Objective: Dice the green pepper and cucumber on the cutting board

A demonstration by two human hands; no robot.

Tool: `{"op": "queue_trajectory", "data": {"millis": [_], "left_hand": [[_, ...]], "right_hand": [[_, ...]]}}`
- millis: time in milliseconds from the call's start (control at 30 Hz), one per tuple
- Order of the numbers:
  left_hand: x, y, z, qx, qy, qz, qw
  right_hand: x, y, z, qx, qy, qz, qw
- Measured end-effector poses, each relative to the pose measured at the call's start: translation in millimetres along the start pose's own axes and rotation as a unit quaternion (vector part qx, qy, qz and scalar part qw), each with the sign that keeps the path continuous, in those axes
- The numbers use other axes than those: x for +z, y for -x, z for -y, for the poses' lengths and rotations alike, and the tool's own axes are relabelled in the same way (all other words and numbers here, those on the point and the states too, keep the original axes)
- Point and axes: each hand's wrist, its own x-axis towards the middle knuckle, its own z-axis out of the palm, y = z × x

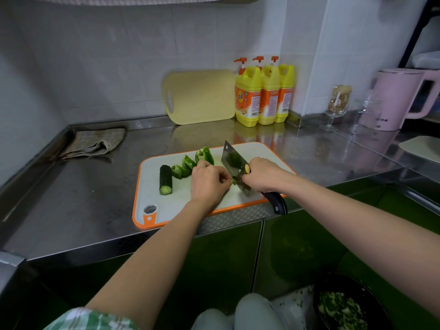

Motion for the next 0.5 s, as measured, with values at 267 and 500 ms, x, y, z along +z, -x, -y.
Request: {"op": "queue_trajectory", "data": {"millis": [267, 500], "left_hand": [[0, 2, 2, 0.008, 0.006, -0.002, 1.000], [-1, 3, 2, -0.005, -0.030, -0.024, 0.999]], "right_hand": [[8, -6, 0, 0.000, -0.047, -0.059, 0.997], [-11, 5, 2, -0.004, -0.035, -0.007, 0.999]]}}
